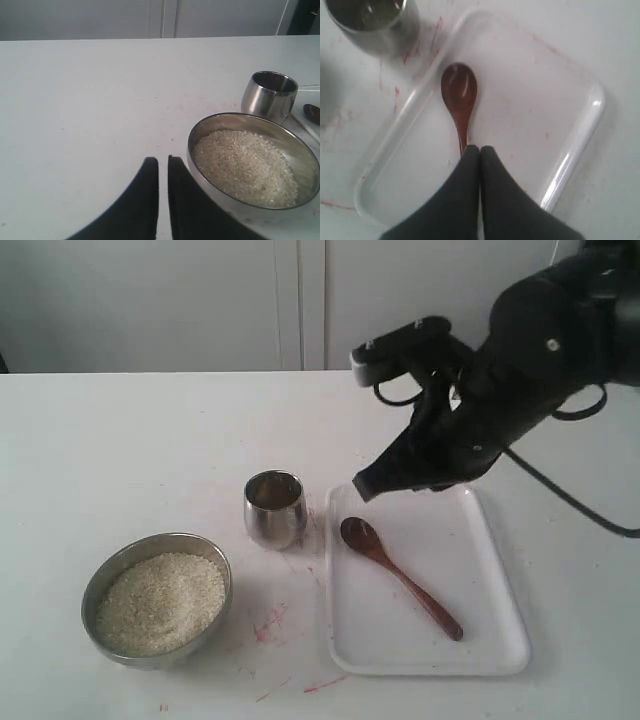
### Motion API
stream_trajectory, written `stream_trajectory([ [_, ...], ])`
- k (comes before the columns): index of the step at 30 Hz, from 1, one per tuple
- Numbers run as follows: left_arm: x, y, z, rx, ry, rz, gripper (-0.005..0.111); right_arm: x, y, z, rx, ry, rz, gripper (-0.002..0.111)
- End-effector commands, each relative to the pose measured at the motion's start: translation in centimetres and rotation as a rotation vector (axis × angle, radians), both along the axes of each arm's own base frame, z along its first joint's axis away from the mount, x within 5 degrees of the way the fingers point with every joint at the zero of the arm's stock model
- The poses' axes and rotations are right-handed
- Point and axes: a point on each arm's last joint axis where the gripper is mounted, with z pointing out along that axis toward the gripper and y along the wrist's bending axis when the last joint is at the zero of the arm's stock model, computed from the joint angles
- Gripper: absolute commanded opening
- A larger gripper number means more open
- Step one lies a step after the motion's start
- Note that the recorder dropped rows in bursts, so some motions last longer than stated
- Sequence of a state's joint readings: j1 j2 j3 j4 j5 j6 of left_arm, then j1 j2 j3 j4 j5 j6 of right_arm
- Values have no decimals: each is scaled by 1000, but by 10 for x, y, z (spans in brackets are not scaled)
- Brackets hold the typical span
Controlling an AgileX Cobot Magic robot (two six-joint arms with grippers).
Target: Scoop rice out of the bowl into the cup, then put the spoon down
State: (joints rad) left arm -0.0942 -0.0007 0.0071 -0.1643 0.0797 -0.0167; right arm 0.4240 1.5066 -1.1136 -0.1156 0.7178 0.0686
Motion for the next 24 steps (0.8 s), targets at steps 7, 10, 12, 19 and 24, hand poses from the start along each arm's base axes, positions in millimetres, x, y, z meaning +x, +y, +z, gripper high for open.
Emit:
stream_trajectory([
  [7, 0, 0, 3, -9, -9, 2, 14, -63, -28, 69, 197, -460, 28, 0],
  [10, 0, 0, 3, -9, -9, 2, 14, -87, -38, 84, 249, -579, 38, 0],
  [12, 0, 0, 3, -9, -9, 2, 14, -104, -45, 91, 270, -650, 46, 0],
  [19, 0, 0, 3, -9, -9, 2, 14, -158, -69, 92, 336, -806, 53, 0],
  [24, 0, 0, 3, -9, -9, 2, 14, -192, -84, 77, 363, -872, 53, 0],
])
